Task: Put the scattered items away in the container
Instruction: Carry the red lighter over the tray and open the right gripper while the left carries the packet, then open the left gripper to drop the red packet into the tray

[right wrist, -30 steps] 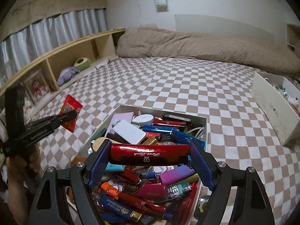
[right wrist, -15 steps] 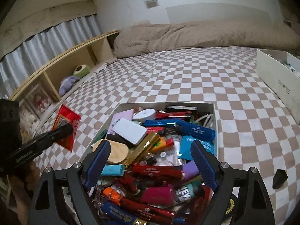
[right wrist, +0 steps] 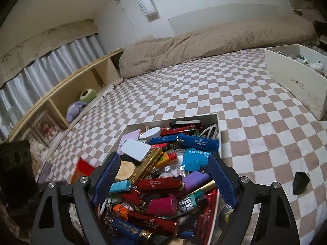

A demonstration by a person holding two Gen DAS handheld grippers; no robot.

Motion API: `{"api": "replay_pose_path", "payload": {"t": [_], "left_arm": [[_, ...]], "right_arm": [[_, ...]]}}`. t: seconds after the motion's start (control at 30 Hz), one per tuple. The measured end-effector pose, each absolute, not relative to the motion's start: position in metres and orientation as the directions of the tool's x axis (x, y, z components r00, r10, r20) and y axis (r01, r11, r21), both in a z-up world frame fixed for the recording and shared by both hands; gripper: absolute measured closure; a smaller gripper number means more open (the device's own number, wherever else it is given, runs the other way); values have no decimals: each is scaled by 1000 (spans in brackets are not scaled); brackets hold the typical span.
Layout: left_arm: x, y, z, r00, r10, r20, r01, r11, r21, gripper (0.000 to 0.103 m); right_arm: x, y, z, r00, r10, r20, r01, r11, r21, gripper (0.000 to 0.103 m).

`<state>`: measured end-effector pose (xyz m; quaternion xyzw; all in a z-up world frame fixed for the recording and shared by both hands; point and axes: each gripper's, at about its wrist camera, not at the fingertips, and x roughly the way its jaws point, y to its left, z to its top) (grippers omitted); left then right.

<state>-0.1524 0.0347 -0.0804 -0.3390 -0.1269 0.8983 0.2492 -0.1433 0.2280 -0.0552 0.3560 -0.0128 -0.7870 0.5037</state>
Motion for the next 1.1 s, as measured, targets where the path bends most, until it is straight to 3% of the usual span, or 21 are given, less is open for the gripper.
{"api": "replay_pose_path", "payload": {"t": [0.27,0.57,0.7,0.73,0.87,0.93,1.1], "left_arm": [[-145,60,-87,-554,614,-562,-436,-789,-433,96],[-146,61,-112,-540,496,-680,-386,-864,-324,95],[-147,54,-115,-593,387,-707,-328,-917,-227,63],[-146,52,-114,-608,364,-705,-319,-926,-202,60],[-148,47,-114,-652,280,-704,-283,-952,-117,57],[-150,43,-116,-658,260,-707,-267,-958,-104,50],[-155,34,-116,-665,234,-709,-236,-967,-98,49]], "right_arm": [[-156,240,-64,-244,-800,-549,753,-513,413,15],[-156,239,-69,-225,-799,-558,761,-502,412,15],[-154,240,-69,-221,-804,-551,767,-493,411,15],[-155,241,-69,-222,-805,-550,766,-493,413,15],[-156,244,-69,-224,-808,-545,762,-494,420,15],[-156,245,-69,-224,-808,-544,762,-494,419,15],[-155,244,-69,-222,-806,-548,764,-493,416,15]]}}
